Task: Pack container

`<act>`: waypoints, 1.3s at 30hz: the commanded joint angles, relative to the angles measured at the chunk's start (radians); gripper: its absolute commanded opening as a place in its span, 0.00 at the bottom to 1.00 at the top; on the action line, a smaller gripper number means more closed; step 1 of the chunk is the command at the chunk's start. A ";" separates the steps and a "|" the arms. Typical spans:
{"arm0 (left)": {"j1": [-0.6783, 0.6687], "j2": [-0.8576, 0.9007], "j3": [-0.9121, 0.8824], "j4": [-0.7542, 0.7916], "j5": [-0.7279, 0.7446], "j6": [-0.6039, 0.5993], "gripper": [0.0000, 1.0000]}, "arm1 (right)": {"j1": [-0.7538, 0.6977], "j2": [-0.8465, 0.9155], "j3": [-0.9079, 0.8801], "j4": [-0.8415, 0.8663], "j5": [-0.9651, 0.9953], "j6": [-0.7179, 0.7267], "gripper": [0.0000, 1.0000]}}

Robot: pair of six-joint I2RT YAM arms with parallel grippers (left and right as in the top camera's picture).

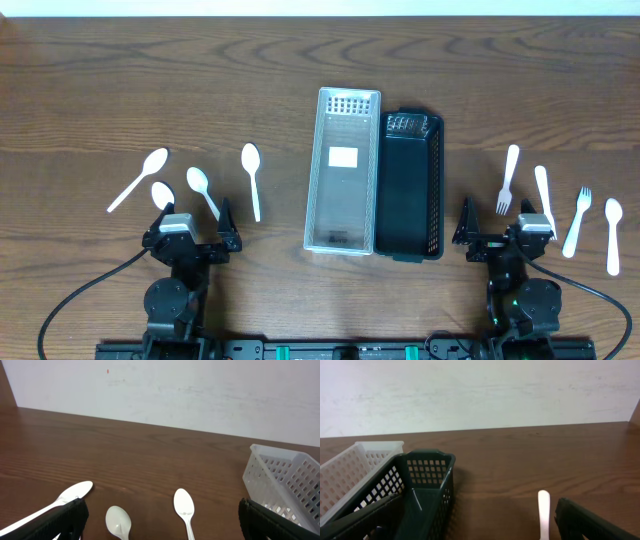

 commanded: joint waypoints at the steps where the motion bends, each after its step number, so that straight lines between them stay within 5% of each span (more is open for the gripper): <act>1: 0.005 -0.005 -0.021 -0.036 -0.005 -0.008 0.98 | -0.001 -0.006 -0.004 -0.001 -0.007 -0.007 0.99; 39: 0.005 -0.005 -0.021 -0.023 -0.005 -0.008 0.98 | -0.001 -0.006 -0.004 0.007 -0.004 0.000 0.99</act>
